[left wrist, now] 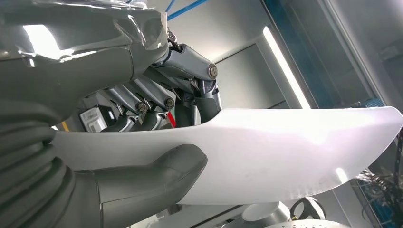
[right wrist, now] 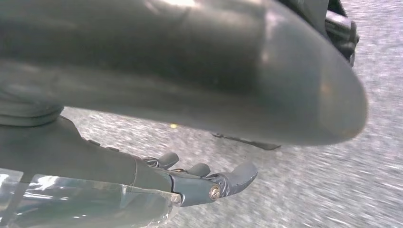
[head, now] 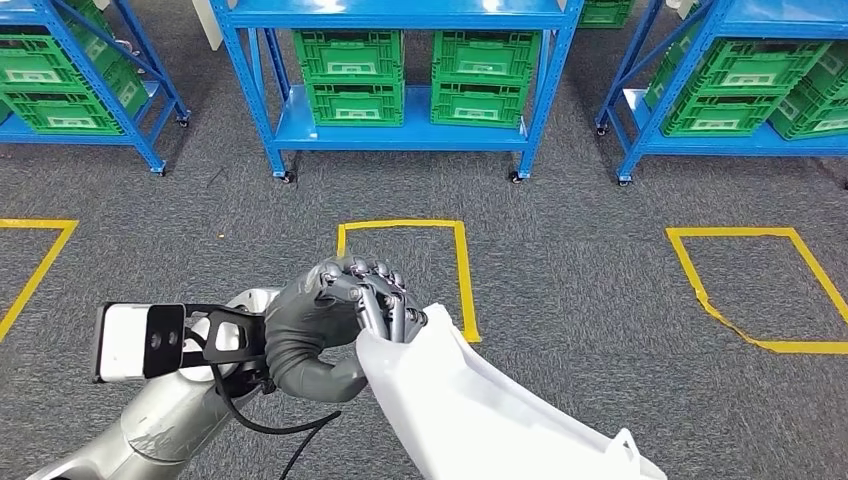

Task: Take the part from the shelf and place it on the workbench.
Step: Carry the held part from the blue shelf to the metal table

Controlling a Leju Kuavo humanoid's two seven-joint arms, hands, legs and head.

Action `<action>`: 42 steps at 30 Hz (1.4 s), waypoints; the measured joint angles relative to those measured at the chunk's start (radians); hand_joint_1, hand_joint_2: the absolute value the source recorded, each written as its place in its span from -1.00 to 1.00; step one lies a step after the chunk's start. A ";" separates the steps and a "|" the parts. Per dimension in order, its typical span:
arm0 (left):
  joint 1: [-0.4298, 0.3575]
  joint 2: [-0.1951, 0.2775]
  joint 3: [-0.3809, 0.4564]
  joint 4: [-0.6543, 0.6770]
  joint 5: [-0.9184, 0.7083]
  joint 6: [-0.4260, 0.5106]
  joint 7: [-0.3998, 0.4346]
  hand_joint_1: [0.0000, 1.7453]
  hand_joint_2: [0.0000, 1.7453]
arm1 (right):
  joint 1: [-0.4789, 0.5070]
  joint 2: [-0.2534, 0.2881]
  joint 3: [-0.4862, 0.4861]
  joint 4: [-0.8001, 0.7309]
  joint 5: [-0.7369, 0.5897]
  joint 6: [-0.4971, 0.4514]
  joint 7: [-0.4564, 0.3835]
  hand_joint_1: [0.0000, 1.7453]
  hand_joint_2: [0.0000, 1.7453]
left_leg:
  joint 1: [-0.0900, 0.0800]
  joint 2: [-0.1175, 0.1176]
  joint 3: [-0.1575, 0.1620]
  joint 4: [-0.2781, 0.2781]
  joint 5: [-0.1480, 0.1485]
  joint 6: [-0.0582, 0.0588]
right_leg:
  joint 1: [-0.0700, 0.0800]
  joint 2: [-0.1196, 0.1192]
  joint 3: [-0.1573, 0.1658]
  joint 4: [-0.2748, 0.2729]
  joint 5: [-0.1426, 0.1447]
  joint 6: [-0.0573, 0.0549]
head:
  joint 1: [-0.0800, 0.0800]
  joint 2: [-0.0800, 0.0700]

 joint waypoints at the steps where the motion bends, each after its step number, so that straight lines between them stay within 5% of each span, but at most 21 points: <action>1: 0.000 0.000 -0.001 0.001 0.000 0.001 0.000 0.90 1.00 | -0.001 0.001 0.000 0.002 -0.002 -0.001 0.005 -1.00 -1.00 | -0.001 0.000 -0.020 0.004 0.013 -0.002 | 0.000 0.000 0.038 -0.032 0.023 0.009 | 0.000 0.000; 2: 0.000 -0.001 -0.002 0.002 0.000 0.001 0.001 0.90 1.00 | -0.003 0.002 0.000 0.003 -0.003 -0.002 0.008 -1.00 -1.00 | -0.001 0.000 -0.037 0.010 0.025 -0.005 | 0.001 0.000 0.093 -0.094 0.033 0.010 | 0.000 0.000; 4: -0.002 -0.003 -0.002 0.002 0.000 0.002 0.002 0.90 1.00 | -0.009 0.002 0.000 0.006 -0.005 -0.003 0.012 -1.00 -1.00 | -0.003 0.002 -0.064 0.026 0.043 -0.014 | 0.006 0.000 0.204 -0.249 0.009 -0.001 | -0.001 0.000; 6: -0.003 -0.004 -0.003 0.002 -0.001 0.003 0.003 0.90 1.00 | -0.013 0.002 0.000 0.008 -0.006 -0.004 0.013 -1.00 -1.00 | -0.003 0.005 -0.077 0.034 0.062 -0.025 | 0.015 0.000 0.245 -0.324 -0.014 -0.015 | -0.001 0.000; 8: -0.003 -0.004 -0.003 0.002 -0.001 0.004 0.004 0.90 1.00 | -0.011 0.005 0.000 0.008 -0.006 -0.004 0.015 -1.00 -1.00 | 0.002 0.005 -0.086 0.038 0.064 -0.038 | 0.011 -0.002 0.228 -0.322 0.001 -0.029 | 0.000 0.000; 10: -0.003 -0.004 -0.003 0.003 -0.001 0.005 0.004 0.90 1.00 | -0.009 0.007 0.000 0.010 -0.006 -0.004 0.016 -1.00 -1.00 | 0.010 0.001 -0.103 0.093 -0.011 -0.052 | 0.005 -0.007 0.207 -0.323 0.027 -0.042 | -0.002 0.000; 12: -0.003 -0.003 -0.003 0.004 -0.001 0.006 0.004 0.90 1.00 | -0.010 0.010 0.000 0.012 -0.006 -0.005 0.017 -1.00 -1.00 | 0.018 -0.001 -0.126 0.218 -0.124 -0.066 | 0.006 -0.009 0.178 -0.322 0.055 -0.047 | -0.005 0.000; 14: -0.003 -0.003 -0.004 0.005 -0.001 0.010 0.005 0.90 1.00 | -0.009 0.012 0.000 0.013 -0.009 -0.008 0.021 -1.00 -1.00 | 0.025 -0.001 -0.127 0.324 -0.152 -0.073 | 0.006 -0.009 0.143 -0.317 0.083 -0.042 | -0.005 0.000; 15: -0.003 -0.002 -0.005 0.005 -0.001 0.011 0.005 0.90 1.00 | -0.009 0.014 0.000 0.014 -0.012 -0.007 0.024 -1.00 -1.00 | 0.027 -0.001 -0.109 0.334 -0.132 -0.074 | 0.006 -0.009 0.124 -0.313 0.095 -0.039 | -0.005 0.000; 17: -0.004 -0.002 -0.006 0.005 -0.001 0.013 0.006 0.90 1.00 | -0.009 0.016 0.000 0.014 -0.021 -0.001 0.032 -1.00 -1.00 | 0.030 -0.003 -0.020 0.251 -0.091 -0.072 | 0.005 -0.008 0.091 -0.304 0.116 -0.032 | -0.006 0.000; 19: -0.008 -0.002 -0.008 0.005 0.001 0.014 0.006 0.90 1.00 | -0.009 0.017 -0.001 0.015 -0.029 0.005 0.044 -1.00 -1.00 | 0.027 -0.006 0.091 0.102 -0.111 -0.065 | 0.007 -0.007 0.071 -0.300 0.136 -0.021 | -0.004 0.000; 21: -0.012 -0.002 -0.009 0.004 0.003 0.015 0.006 0.90 1.00 | -0.009 0.019 -0.002 0.016 -0.036 0.008 0.056 -1.00 -1.00 | 0.019 -0.008 0.130 0.025 -0.135 -0.053 | 0.007 -0.007 0.064 -0.305 0.158 -0.006 | -0.004 0.000; 23: -0.014 -0.002 -0.010 0.005 0.004 0.018 0.007 0.90 1.00 | -0.005 0.019 -0.002 0.017 -0.039 0.007 0.066 -1.00 -1.00 | 0.014 -0.005 0.114 0.015 -0.118 -0.034 | 0.003 -0.006 0.055 -0.308 0.169 0.006 | -0.003 0.000; 25: -0.016 -0.002 -0.013 0.005 0.005 0.025 0.007 0.90 1.00 | -0.001 0.020 -0.002 0.017 -0.039 0.003 0.071 -1.00 -1.00 | 0.013 -0.002 0.091 0.007 -0.090 -0.014 | 0.002 -0.005 0.029 -0.262 0.121 -0.002 | 0.000 0.000; 28: -0.015 -0.003 -0.016 0.006 0.008 0.034 0.008 0.90 1.00 | 0.000 0.020 -0.001 0.017 -0.038 -0.003 0.074 -1.00 -1.00 | 0.006 -0.001 0.046 0.006 -0.051 -0.001 | 0.003 -0.003 -0.028 -0.077 0.003 -0.020 | 0.006 0.000; 30: -0.012 -0.001 -0.017 0.009 0.008 0.037 0.009 0.90 1.00 | 0.000 0.017 -0.001 0.017 -0.037 -0.004 0.074 -1.00 -1.00 | 0.000 -0.001 0.015 0.009 -0.026 0.000 | 0.005 -0.003 -0.027 0.000 0.009 -0.006 | 0.007 0.000; 32: -0.009 0.002 -0.017 0.011 0.008 0.040 0.010 0.90 1.00 | 0.000 0.014 -0.001 0.017 -0.037 -0.006 0.076 -1.00 -1.00 | -0.002 -0.001 -0.016 0.015 -0.005 -0.003 | 0.008 -0.003 0.047 -0.065 0.048 0.006 | 0.007 0.000; 35: -0.008 0.005 -0.015 0.013 0.007 0.043 0.010 0.90 1.00 | -0.004 0.010 -0.001 0.018 -0.035 -0.024 0.076 -1.00 -1.00 | -0.006 0.001 -0.044 0.030 0.015 -0.014 | 0.018 -0.003 0.199 -0.278 0.021 -0.012 | 0.006 0.000; 39: -0.006 0.010 -0.010 0.013 0.000 0.055 0.010 0.90 1.00 | -0.005 0.015 -0.003 0.018 -0.050 -0.067 0.048 -1.00 -1.00 | -0.001 0.002 -0.059 0.049 0.014 -0.038 | 0.018 -0.004 0.208 -0.324 0.015 -0.041 | 0.006 0.000; 42: -0.003 0.018 -0.005 0.014 0.000 0.059 0.009 0.90 1.00 | -0.003 0.017 -0.014 0.016 -0.094 0.003 0.035 -1.00 -1.00 | 0.011 -0.002 -0.111 0.198 -0.098 -0.061 | 0.012 -0.006 0.195 -0.325 0.032 -0.057 | 0.004 0.000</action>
